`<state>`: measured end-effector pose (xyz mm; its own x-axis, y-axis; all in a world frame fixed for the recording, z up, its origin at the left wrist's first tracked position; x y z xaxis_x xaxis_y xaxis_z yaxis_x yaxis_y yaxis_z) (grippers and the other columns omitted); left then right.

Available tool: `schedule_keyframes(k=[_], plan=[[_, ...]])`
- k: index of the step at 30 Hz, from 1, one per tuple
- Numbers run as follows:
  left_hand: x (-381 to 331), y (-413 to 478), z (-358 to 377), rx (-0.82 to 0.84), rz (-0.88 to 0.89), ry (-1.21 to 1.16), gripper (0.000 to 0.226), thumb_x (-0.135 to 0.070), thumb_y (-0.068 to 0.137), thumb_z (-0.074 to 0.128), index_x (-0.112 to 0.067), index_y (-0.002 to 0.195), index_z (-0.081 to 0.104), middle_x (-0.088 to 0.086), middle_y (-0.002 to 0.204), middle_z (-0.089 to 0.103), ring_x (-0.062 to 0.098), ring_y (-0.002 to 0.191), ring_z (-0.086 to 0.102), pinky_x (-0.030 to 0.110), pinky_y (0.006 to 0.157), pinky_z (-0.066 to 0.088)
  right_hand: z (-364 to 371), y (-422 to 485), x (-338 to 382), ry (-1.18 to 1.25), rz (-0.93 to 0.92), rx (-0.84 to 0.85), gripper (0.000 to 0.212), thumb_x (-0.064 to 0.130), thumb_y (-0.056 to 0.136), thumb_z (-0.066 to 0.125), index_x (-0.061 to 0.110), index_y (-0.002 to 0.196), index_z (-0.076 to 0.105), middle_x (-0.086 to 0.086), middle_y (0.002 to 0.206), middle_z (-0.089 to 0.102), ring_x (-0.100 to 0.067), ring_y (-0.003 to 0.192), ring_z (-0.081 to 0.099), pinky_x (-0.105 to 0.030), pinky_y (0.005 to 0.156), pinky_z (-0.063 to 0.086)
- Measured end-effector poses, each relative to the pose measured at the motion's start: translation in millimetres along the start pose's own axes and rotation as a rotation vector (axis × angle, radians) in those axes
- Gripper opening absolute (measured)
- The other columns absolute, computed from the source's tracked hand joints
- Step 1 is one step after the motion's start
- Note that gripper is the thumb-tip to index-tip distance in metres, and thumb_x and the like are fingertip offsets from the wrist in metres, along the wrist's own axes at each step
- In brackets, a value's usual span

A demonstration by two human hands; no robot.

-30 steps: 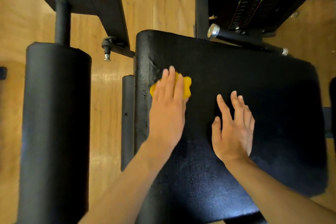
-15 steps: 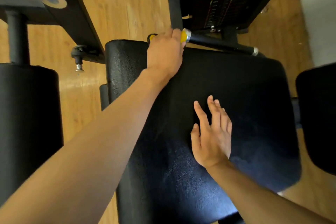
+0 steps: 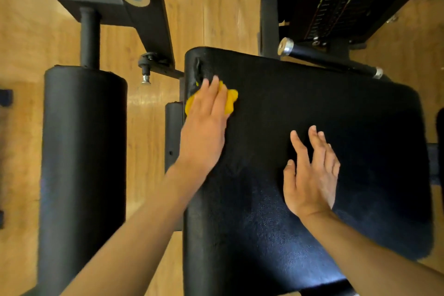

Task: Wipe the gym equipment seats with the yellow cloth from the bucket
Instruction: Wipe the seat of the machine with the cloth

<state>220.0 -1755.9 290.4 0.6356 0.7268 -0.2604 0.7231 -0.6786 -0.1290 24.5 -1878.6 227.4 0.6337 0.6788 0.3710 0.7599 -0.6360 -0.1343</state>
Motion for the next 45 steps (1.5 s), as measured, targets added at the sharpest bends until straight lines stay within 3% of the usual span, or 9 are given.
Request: schedule_keyframes(k=[7,11,17,27,30,35,38,41,45], plan=[[38,114,-16,-0.143,-0.098,-0.171,0.038,-0.02,0.103,0.05,-0.006,0.138,0.053,0.016,0.145,0.05,0.036,0.133,0.048,0.036,0.109,0.035,2,0,-2,0.001,-0.02,-0.041,0.059,0.032,0.094,0.034,0.023,0.152,0.037,-0.012,0.162,0.023,-0.033,0.15,0.019,-0.052,0.118,0.019],[25,-6,1,-0.252,-0.185,-0.262,0.048,-0.005,0.103,0.048,-0.005,0.15,0.042,0.012,0.161,0.034,0.031,0.151,0.031,0.037,0.126,0.026,1,0,-2,0.017,-0.021,-0.053,0.058,0.032,0.094,0.035,0.023,0.152,0.038,-0.011,0.162,0.025,-0.033,0.15,0.021,-0.051,0.119,0.02],[10,-182,21,-0.072,-0.36,-0.432,0.055,-0.007,0.107,0.045,-0.008,0.159,0.028,0.0,0.169,0.019,0.017,0.157,0.017,0.036,0.127,0.017,-1,-1,-2,0.036,-0.017,-0.047,0.058,0.032,0.094,0.036,0.022,0.151,0.039,-0.011,0.162,0.025,-0.032,0.15,0.019,-0.052,0.118,0.02],[53,82,-15,-0.212,-0.154,-0.341,0.049,-0.018,0.108,0.042,0.001,0.153,0.037,0.02,0.161,0.032,0.032,0.151,0.03,0.017,0.118,0.014,2,-2,0,0.019,-0.031,-0.077,0.058,0.031,0.094,0.036,0.023,0.152,0.038,-0.011,0.161,0.026,-0.031,0.15,0.02,-0.053,0.118,0.023],[50,68,-11,-0.271,-0.146,-0.368,0.048,-0.019,0.108,0.043,0.0,0.152,0.04,0.017,0.158,0.036,0.029,0.148,0.034,0.012,0.118,0.016,2,0,-2,0.006,-0.037,-0.075,0.058,0.032,0.095,0.036,0.024,0.152,0.037,-0.01,0.162,0.026,-0.031,0.15,0.02,-0.053,0.118,0.023],[37,-63,5,-0.17,-0.258,-0.463,0.051,-0.014,0.109,0.042,-0.007,0.158,0.031,0.009,0.164,0.03,0.021,0.152,0.028,0.034,0.125,0.023,0,-2,-4,0.035,-0.034,-0.078,0.057,0.03,0.095,0.038,0.023,0.151,0.039,-0.01,0.161,0.027,-0.032,0.15,0.021,-0.054,0.118,0.023],[27,-128,10,-0.092,-0.261,-0.445,0.052,-0.017,0.11,0.039,-0.006,0.159,0.028,0.006,0.168,0.023,0.019,0.155,0.021,0.026,0.127,0.016,1,-2,-4,0.048,-0.042,-0.083,0.057,0.029,0.095,0.039,0.023,0.151,0.039,-0.011,0.161,0.027,-0.032,0.15,0.021,-0.055,0.117,0.024],[26,-97,3,-0.054,-0.213,-0.387,0.052,-0.02,0.111,0.039,-0.006,0.16,0.027,0.007,0.169,0.019,0.023,0.158,0.013,0.015,0.124,0.004,1,-4,-2,0.049,-0.03,-0.073,0.056,0.03,0.095,0.039,0.023,0.151,0.039,-0.011,0.161,0.027,-0.032,0.149,0.021,-0.055,0.117,0.024],[34,33,-8,-0.145,-0.113,-0.299,0.05,-0.02,0.11,0.041,-0.002,0.156,0.034,0.016,0.166,0.025,0.034,0.156,0.016,0.032,0.127,0.011,0,-2,2,0.015,-0.02,-0.077,0.058,0.03,0.095,0.039,0.024,0.152,0.038,-0.01,0.161,0.027,-0.032,0.15,0.021,-0.053,0.118,0.024]])
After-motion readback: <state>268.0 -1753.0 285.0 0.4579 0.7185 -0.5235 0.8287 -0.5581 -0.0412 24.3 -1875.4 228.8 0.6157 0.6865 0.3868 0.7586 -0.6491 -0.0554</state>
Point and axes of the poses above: each hand's wrist, its own y-axis towards the middle knuckle, its own z-axis out of the palm, x = y × z, the point moved 6 cm from there along y, towards the middle knuckle
